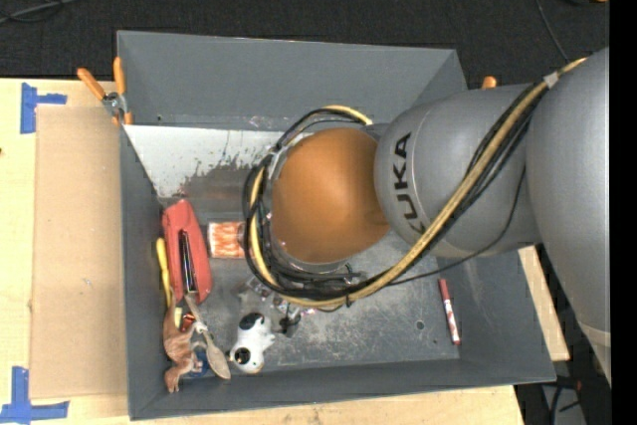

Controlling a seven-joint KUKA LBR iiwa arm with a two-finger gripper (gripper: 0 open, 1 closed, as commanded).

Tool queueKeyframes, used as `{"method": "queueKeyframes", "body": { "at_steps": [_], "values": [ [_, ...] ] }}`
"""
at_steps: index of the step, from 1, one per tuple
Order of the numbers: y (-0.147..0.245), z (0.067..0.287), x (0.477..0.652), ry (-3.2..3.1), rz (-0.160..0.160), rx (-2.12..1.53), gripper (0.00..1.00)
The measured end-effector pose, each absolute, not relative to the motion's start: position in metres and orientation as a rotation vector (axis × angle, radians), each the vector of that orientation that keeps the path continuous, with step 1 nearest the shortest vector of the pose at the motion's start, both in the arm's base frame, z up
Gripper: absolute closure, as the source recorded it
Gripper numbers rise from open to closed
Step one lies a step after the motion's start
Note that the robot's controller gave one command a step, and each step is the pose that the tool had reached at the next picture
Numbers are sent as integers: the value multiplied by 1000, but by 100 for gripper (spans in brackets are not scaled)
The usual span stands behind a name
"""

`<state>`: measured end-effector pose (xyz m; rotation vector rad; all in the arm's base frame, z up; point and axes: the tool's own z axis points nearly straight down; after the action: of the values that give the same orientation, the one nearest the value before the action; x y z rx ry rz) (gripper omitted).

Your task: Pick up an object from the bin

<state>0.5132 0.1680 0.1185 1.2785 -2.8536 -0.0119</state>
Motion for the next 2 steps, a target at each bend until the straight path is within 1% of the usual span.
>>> {"method": "queueKeyframes", "body": {
  "at_steps": [1,2],
  "values": [
    [168,162,514,-2856,-12,1275,100],
    [169,194,515,-2861,-12,1272,100]
  ]
}}
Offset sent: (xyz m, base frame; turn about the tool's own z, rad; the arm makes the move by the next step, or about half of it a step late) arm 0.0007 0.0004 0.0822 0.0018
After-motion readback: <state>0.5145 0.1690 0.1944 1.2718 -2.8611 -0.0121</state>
